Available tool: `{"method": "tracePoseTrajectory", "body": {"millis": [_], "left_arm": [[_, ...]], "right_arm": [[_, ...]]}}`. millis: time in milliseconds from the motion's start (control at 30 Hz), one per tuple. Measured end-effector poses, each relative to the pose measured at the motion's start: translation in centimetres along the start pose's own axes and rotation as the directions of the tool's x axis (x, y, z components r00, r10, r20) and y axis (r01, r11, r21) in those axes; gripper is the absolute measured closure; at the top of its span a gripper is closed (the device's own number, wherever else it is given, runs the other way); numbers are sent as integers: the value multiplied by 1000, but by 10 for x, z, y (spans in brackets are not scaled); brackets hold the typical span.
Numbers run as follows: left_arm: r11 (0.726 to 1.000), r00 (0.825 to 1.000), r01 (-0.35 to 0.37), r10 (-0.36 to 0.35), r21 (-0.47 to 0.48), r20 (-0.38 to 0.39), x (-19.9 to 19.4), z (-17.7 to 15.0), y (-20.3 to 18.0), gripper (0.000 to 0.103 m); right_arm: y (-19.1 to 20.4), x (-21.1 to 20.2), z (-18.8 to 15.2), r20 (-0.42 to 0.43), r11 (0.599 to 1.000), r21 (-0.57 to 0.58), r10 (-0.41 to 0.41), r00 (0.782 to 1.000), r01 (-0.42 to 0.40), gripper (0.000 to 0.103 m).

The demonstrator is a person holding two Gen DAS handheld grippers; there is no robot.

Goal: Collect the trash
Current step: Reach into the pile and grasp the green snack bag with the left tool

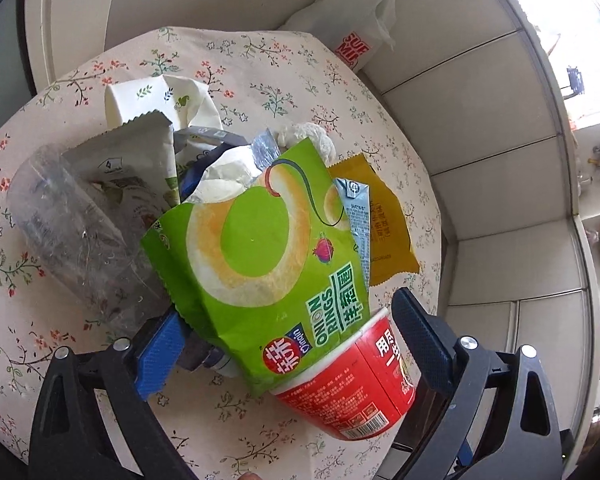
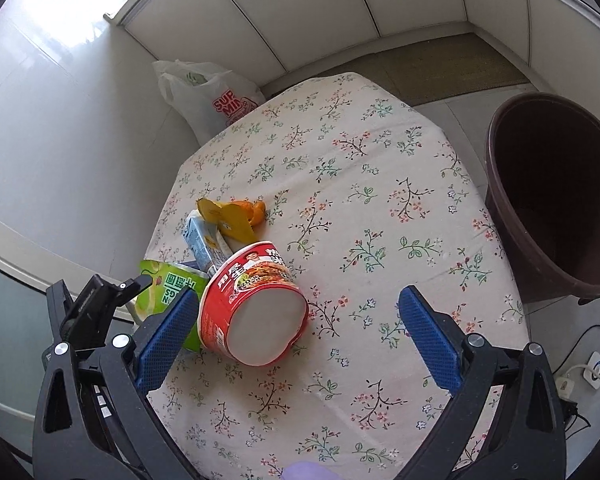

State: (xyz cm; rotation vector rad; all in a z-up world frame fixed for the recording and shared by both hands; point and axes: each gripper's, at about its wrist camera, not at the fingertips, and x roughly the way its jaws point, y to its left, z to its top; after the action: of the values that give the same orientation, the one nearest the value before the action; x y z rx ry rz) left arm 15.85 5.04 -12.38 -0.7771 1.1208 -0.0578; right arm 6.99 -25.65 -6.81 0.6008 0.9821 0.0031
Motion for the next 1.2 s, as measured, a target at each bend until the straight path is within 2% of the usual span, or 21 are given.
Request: {"method": "tracePoseTrajectory", "body": {"millis": [133,200,333,367,400,600,933,1067,1200], "left_arm": [[1000,1000,-4,4,16,-22,14,5,-5,35],[1000,999,-2,3,21,-38,18,6,-4,49],[999,1000,-4,5,40,-22,23,8,-4,62],[999,1000,-1,1,48,-14,23,9,-5,70],[998,1000,9,-8,61,-8,22,10,-7,73],[990,999,31,-32,140,4,20,6,-21,83],[963,993,57,-81,265,83,-26,-3,-40,88],[934,978,40,-109,354,176,-64,-8,-53,88],[914,954,21,-140,406,264,-101,-9,-55,88]], "right_arm": [[-7,-1,3,-2,1000,10,2,1000,-2,7],[-9,-1,3,-6,1000,15,2,1000,-2,7],[-10,2,3,-23,1000,16,-1,1000,1,7],[-10,3,3,-25,1000,15,-4,1000,5,7],[-10,3,3,-27,1000,15,-8,1000,8,7],[-13,6,4,-30,999,27,-18,999,19,7],[0,20,11,-20,999,-12,-34,999,33,7],[25,34,30,4,994,-103,-37,999,37,7],[48,64,47,-33,978,-207,-29,999,22,7]]}}
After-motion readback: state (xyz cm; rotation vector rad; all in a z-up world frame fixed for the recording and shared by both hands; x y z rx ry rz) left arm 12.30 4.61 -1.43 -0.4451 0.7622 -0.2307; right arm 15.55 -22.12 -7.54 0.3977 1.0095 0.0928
